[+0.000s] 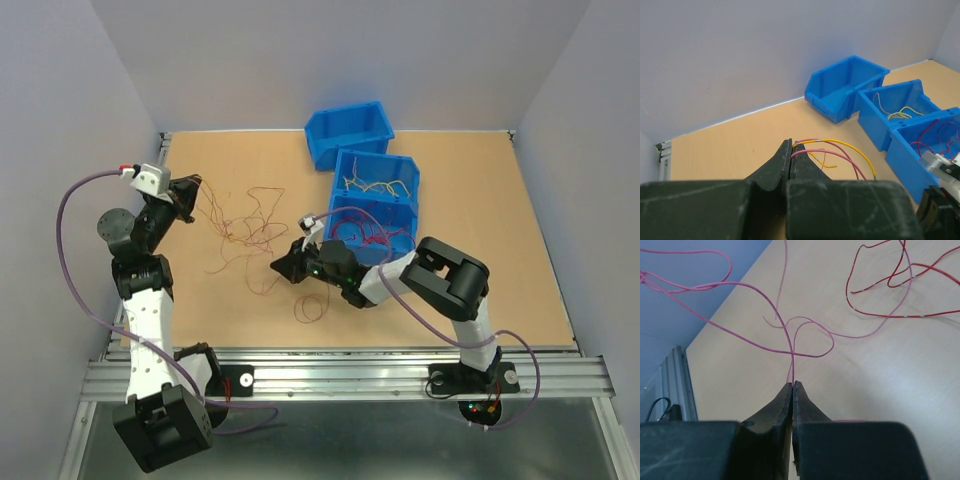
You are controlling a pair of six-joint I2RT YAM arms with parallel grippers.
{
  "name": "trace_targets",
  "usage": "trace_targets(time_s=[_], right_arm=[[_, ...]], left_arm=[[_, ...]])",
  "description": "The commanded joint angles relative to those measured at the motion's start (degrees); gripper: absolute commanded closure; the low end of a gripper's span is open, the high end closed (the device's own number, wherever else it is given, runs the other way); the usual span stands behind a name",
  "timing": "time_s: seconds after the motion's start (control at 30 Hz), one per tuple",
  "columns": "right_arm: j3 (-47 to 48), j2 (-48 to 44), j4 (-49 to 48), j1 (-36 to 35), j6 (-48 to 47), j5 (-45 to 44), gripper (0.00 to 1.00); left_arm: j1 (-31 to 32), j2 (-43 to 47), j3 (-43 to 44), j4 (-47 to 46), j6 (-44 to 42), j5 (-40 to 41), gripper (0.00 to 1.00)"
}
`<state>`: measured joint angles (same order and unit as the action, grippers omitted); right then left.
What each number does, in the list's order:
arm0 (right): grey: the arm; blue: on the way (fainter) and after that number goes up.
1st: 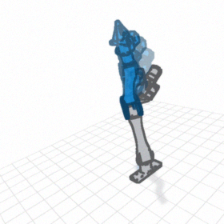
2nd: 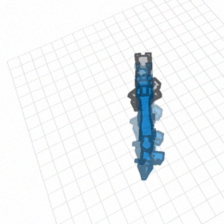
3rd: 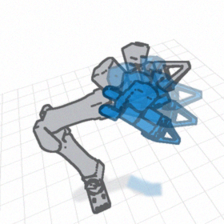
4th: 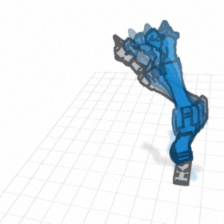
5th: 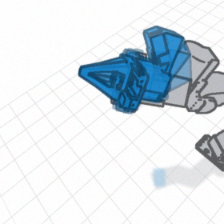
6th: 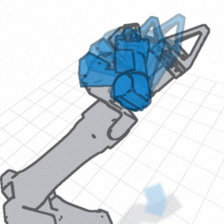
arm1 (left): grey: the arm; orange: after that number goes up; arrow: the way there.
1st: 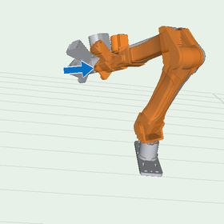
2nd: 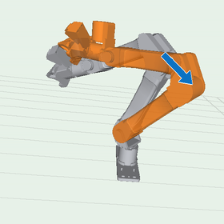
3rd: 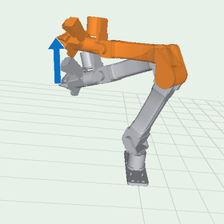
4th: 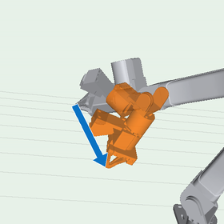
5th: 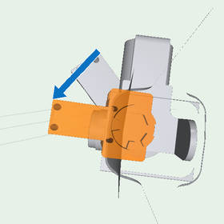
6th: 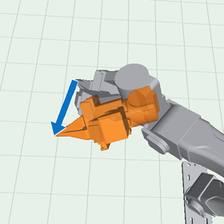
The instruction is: Untangle the cables
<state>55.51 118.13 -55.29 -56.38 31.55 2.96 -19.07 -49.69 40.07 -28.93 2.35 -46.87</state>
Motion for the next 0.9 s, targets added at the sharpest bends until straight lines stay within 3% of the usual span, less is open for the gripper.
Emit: trace_targets(time_s=[0.0,0.37,0.67,0.7,0.73,0.8,0.83,0.87], right_arm=[[-5.38,-6.84,-2.19,-0.75,-0.17,4.14,1.00],[-21.04,-25.30,-7.99,-0.84,-3.86,22.96,0.99],[-34.31,-45.16,-8.52,-0.84,-7.29,14.97,0.99],[-35.54,-46.57,-8.52,-0.75,-7.55,14.79,1.00],[-36.16,-48.50,-8.61,-0.75,-7.73,14.53,0.99],[-36.87,-49.92,-8.70,-0.84,-8.08,14.27,0.99],[-36.96,-50.27,-8.70,-0.84,-8.34,13.83,1.00],[-36.79,-50.45,-8.61,-0.75,-8.61,13.65,0.99]], left_arm=[[0.17,-2.16,1.23,-1.83,-0.77,1.52,1.00],[0.09,-21.75,9.40,2.12,-2.09,7.84,0.99],[0.00,-23.18,10.02,2.30,-3.84,13.65,0.98],[0.00,-23.08,9.76,2.21,-3.93,13.48,0.95],[0.00,-22.82,9.59,2.21,-4.28,12.95,0.78],[0.09,-22.03,9.23,2.56,-4.72,12.07,0.54],[0.00,-21.68,8.97,2.56,-4.72,11.89,0.36],[0.08,-20.72,8.79,2.56,-4.90,10.93,0.29]])
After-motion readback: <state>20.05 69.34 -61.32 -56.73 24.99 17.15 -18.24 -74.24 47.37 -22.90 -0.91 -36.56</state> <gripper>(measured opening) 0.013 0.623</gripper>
